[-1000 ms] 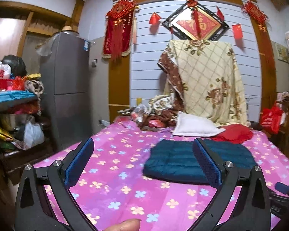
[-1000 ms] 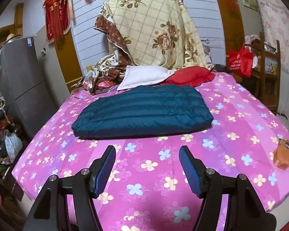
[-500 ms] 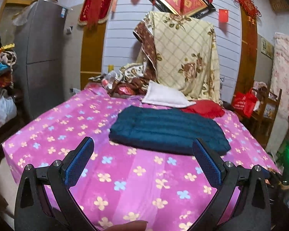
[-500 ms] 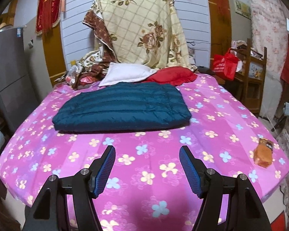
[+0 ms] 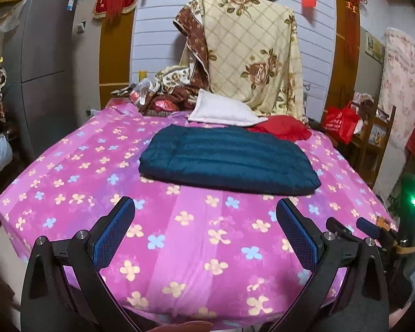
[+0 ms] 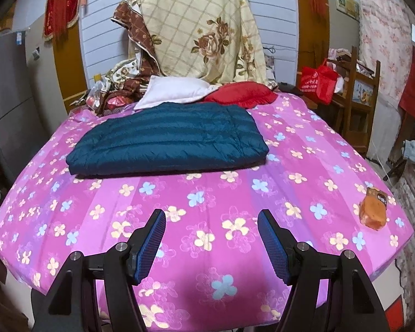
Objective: Fold large clothes
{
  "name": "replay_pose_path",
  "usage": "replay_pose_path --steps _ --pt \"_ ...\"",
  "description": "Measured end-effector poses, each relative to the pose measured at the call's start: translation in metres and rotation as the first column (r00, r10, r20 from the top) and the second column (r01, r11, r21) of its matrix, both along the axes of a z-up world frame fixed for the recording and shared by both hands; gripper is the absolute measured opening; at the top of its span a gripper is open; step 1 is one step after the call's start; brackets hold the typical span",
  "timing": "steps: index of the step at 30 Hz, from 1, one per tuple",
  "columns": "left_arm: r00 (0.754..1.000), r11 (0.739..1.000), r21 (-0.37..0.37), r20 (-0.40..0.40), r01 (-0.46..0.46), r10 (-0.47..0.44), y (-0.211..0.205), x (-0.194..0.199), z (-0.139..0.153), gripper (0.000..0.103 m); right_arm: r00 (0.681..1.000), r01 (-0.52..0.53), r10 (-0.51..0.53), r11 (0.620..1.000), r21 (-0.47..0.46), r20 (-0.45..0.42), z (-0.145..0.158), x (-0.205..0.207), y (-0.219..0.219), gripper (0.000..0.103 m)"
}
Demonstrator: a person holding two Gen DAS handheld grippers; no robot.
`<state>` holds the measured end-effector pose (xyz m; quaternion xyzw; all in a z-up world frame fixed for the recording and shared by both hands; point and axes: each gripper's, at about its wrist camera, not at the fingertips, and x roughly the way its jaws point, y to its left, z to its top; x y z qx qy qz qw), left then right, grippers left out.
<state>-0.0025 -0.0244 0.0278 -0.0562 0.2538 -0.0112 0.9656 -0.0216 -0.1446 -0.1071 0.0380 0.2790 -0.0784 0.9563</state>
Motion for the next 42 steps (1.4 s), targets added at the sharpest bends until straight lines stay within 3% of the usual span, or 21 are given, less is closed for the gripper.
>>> replay_pose_path --steps 11,18,42 --pt "0.996 1.0 0.011 -0.084 -0.026 0.027 0.001 0.011 -0.019 0.102 0.999 0.003 -0.004 1.0 -0.028 -0.037 -0.011 0.003 0.005 0.067" --pt "0.993 0.995 0.072 -0.091 -0.068 0.075 0.001 0.013 -0.024 0.102 0.998 0.027 -0.029 0.998 -0.054 -0.049 -0.014 0.005 0.007 0.067" --pt "0.986 0.992 0.121 -0.16 -0.024 0.043 -0.01 0.021 -0.04 0.102 0.995 0.043 -0.051 0.995 -0.094 -0.091 -0.023 0.012 0.013 0.07"
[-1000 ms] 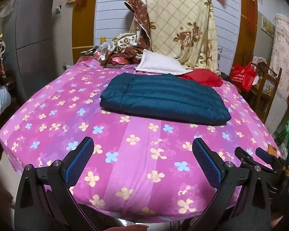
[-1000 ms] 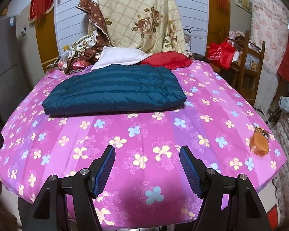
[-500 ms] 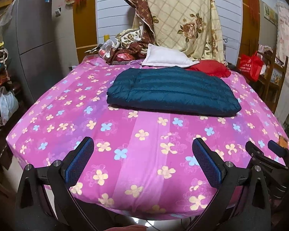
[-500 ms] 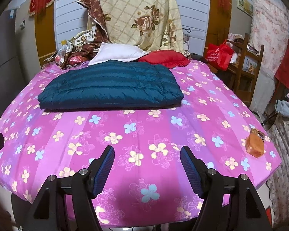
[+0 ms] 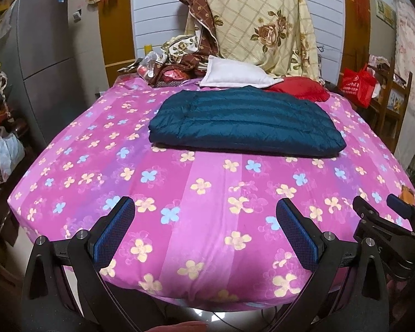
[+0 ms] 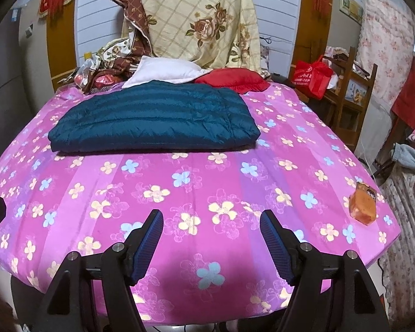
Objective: Fold large clothes
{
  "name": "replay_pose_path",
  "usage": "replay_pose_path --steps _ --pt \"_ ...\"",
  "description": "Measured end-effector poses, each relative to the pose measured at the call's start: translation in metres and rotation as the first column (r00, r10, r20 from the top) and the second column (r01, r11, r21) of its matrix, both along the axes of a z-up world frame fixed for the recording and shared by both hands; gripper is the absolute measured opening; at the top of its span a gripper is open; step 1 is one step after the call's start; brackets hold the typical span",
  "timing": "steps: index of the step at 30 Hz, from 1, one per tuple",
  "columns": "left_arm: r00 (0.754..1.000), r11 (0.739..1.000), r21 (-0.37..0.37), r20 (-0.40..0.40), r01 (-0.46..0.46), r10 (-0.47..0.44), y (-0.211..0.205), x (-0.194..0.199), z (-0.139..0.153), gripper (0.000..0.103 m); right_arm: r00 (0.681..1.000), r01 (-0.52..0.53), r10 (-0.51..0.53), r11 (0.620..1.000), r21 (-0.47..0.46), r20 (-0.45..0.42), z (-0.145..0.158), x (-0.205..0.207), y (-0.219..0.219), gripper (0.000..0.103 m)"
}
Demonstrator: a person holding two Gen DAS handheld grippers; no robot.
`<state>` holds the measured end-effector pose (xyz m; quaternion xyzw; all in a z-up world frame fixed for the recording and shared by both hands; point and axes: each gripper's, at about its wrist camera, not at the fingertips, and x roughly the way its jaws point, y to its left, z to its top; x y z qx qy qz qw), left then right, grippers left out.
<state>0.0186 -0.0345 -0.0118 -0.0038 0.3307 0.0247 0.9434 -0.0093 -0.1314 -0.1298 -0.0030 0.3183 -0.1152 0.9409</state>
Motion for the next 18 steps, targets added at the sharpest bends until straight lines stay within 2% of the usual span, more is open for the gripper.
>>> replay_pose_path --steps 18 --pt "0.999 1.0 -0.013 -0.03 0.02 -0.02 -0.0033 0.0023 -0.0082 0.102 1.0 0.0 0.0 1.0 -0.015 -0.016 -0.0059 0.0025 0.0038 0.07"
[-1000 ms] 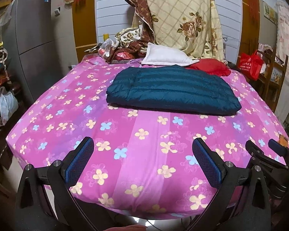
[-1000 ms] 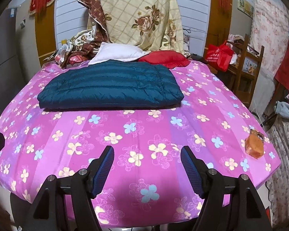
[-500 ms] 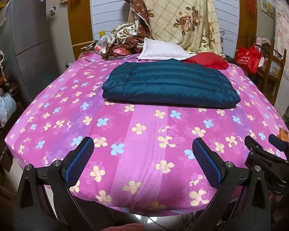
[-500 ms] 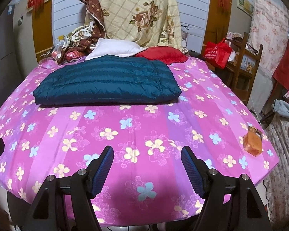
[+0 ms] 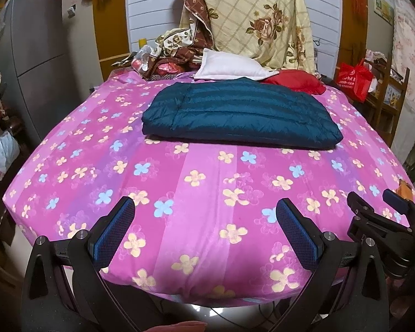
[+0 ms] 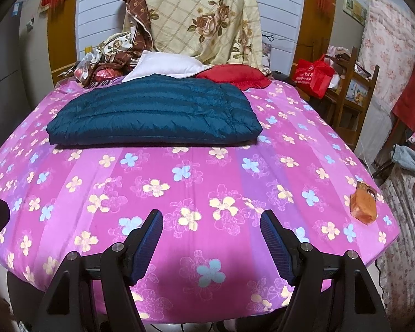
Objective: Fold large clothes
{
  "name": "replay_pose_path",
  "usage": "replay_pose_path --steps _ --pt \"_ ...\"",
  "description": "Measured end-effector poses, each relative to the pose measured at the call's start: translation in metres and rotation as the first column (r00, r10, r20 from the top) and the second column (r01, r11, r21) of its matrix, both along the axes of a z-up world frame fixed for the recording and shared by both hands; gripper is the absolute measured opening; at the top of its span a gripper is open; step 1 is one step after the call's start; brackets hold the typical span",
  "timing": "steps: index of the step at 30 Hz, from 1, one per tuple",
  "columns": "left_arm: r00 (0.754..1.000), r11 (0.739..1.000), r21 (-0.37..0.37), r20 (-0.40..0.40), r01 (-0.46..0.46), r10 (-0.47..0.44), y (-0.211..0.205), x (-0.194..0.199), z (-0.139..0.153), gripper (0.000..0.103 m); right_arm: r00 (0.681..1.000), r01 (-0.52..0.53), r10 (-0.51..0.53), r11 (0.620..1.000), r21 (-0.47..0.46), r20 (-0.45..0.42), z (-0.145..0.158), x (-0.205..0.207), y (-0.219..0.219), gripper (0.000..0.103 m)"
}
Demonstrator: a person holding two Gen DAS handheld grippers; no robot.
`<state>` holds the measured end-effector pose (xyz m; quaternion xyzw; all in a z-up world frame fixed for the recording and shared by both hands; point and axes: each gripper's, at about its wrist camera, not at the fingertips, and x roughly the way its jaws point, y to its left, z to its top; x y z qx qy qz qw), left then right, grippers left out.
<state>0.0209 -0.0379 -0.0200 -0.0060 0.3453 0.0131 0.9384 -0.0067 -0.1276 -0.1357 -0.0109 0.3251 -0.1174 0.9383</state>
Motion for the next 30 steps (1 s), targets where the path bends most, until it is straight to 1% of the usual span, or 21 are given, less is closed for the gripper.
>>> replay_pose_path --steps 8,30 --pt "1.0 1.0 -0.007 -0.007 0.0 -0.001 0.001 0.001 -0.004 0.102 1.0 0.016 -0.016 1.0 -0.007 0.007 -0.001 -0.001 -0.003 0.071" --pt "0.999 1.0 -0.023 -0.036 0.013 -0.014 -0.003 0.003 -0.013 0.102 1.0 0.012 -0.012 1.0 -0.028 0.006 -0.001 -0.001 0.003 0.071"
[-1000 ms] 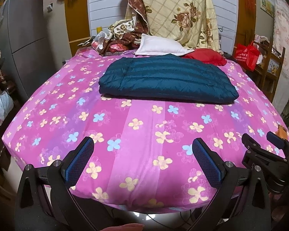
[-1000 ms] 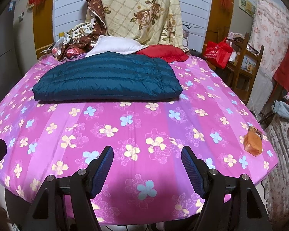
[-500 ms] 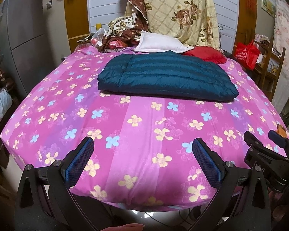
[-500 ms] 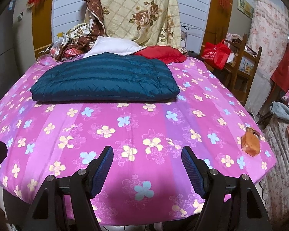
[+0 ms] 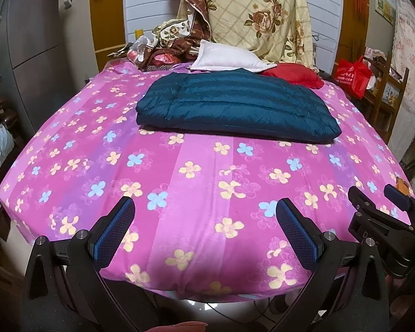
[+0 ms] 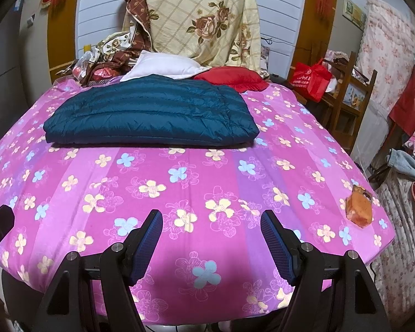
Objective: Fold large clothes
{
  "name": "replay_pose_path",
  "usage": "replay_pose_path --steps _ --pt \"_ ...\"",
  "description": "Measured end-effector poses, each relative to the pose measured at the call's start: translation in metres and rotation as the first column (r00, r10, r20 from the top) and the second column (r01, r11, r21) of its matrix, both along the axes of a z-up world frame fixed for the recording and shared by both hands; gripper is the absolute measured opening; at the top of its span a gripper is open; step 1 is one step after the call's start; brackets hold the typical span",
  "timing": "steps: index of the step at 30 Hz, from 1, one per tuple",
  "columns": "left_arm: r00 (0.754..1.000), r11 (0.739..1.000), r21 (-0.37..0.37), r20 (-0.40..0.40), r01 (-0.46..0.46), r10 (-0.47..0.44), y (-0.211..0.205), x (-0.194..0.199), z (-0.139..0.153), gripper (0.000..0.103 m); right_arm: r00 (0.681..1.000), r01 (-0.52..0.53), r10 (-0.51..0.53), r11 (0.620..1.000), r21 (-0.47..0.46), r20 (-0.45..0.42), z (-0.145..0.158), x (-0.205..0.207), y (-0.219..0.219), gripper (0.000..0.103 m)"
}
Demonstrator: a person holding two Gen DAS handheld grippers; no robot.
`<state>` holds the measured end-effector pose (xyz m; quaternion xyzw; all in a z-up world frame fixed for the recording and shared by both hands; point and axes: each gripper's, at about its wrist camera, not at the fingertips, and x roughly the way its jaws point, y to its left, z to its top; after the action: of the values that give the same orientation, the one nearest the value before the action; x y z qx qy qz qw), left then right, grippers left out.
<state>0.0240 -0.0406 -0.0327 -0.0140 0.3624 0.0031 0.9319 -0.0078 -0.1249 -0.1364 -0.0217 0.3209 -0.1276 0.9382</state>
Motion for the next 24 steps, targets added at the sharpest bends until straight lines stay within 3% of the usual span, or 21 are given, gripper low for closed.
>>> replay_pose_path --steps 24 --pt "1.0 1.0 -0.008 -0.013 0.009 -0.009 -0.0027 0.0005 -0.0059 0.102 1.0 0.002 -0.002 1.0 0.003 0.0 -0.0036 0.0024 -0.0046 0.071"
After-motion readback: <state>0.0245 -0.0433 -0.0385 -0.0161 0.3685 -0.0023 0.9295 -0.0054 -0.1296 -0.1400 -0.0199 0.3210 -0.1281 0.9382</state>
